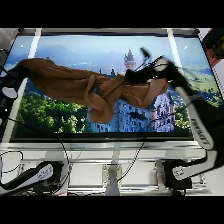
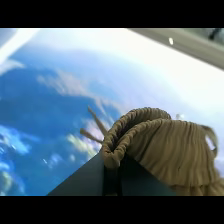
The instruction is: Fold the clothes and pants, and hang the long-sleeved shirts on hangers.
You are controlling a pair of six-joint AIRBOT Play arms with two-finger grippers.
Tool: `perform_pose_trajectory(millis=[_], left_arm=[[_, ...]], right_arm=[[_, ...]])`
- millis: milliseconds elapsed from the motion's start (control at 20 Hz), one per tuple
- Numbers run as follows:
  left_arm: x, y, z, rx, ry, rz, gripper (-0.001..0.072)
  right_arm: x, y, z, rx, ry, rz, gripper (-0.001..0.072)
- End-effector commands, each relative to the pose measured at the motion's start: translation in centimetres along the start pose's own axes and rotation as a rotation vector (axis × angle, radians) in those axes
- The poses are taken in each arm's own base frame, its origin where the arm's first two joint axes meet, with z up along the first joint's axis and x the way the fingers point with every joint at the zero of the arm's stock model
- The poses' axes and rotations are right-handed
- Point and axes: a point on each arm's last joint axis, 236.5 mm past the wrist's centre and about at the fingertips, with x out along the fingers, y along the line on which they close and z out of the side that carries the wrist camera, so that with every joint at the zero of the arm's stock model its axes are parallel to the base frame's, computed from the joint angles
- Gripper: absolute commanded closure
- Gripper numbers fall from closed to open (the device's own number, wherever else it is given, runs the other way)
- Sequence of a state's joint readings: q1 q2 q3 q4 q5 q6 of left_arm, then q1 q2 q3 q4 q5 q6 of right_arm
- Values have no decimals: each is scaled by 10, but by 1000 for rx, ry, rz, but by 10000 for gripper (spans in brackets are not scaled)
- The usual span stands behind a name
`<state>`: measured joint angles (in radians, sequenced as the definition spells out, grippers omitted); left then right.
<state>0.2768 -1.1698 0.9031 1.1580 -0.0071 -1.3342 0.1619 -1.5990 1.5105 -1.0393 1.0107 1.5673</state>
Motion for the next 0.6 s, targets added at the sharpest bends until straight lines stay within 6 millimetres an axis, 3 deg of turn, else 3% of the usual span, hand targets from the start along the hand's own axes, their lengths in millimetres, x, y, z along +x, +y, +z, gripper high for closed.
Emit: perform_pose_trajectory(millis=[0,100,250,350,500,550], left_arm=[[-14,12,37,-6,-109,31,670],[-15,12,34,-6,-95,28,670],[-14,12,22,10,-43,22,670],[-14,19,6,69,29,26,670],[-20,46,-26,68,178,59,671],[-22,56,-33,55,213,75,671]], right_arm=[[-105,-57,31,15,-135,-124,697],[-150,-71,43,19,-224,-153,697],[-194,-95,42,28,-280,-240,697],[-215,-130,32,31,-258,-366,697],[-243,-192,2,101,-168,-556,697],[-252,-205,-4,139,-159,-577,697]])
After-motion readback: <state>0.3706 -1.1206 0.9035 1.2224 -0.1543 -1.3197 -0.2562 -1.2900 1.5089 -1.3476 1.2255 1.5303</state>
